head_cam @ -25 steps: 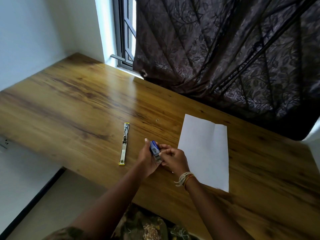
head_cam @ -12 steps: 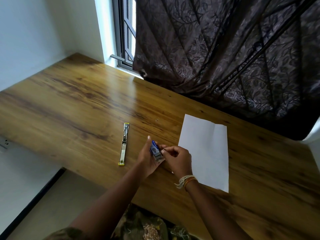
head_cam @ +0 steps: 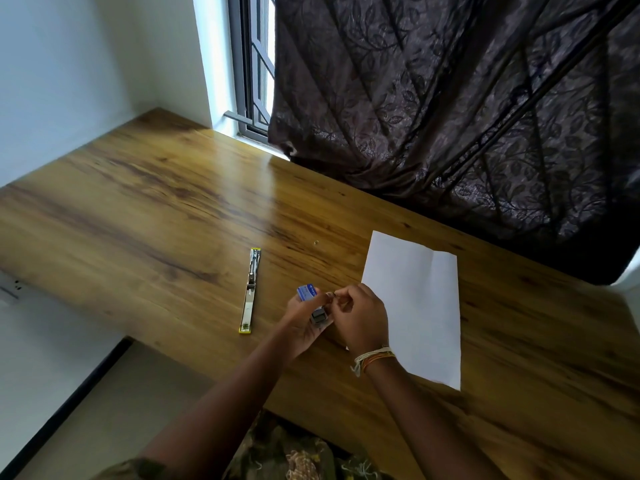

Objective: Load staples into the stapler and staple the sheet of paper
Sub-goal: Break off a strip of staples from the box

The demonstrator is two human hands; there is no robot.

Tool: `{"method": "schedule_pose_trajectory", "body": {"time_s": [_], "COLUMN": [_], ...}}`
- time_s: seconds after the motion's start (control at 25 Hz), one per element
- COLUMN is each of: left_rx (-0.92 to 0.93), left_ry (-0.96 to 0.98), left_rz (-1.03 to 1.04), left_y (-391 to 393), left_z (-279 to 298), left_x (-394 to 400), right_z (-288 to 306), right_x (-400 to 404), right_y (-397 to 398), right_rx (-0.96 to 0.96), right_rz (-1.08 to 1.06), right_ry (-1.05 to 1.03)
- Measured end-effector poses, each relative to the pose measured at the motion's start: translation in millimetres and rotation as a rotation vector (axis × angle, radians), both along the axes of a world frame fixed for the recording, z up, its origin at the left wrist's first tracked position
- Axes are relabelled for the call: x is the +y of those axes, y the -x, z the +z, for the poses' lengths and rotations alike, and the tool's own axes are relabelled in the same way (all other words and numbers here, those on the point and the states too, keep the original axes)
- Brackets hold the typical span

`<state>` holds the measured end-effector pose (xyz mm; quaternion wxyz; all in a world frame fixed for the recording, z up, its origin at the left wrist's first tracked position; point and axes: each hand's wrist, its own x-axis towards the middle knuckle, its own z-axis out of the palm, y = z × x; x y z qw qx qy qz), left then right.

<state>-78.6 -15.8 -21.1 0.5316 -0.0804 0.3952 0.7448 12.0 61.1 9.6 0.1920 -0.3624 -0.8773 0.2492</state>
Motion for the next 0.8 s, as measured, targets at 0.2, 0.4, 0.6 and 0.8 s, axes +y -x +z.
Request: {"method": "schedule_pose_trajectory", "body": {"time_s": [0.2, 0.4, 0.6, 0.8], "left_rx": [0.016, 0.004, 0.017, 0.046], "left_ry": [0.003, 0.000, 0.015, -0.024], "left_rz": [0.004, 0.022, 0.037, 0.048], "left_y": [-1, -2, -4, -6], "left_z": [2, 5, 8, 10], "left_x": [1, 2, 0, 0], "right_z": [-1, -1, 3, 10], "right_x": [1, 2, -2, 1], "right_y": [-2, -1, -2, 1], "right_rx": [0.008, 0.013, 0.190, 0.228], "right_rz": [0.009, 0.024, -0.084, -0.172], "right_ry": [-0.021, -0.020, 0.333, 0.455]}}
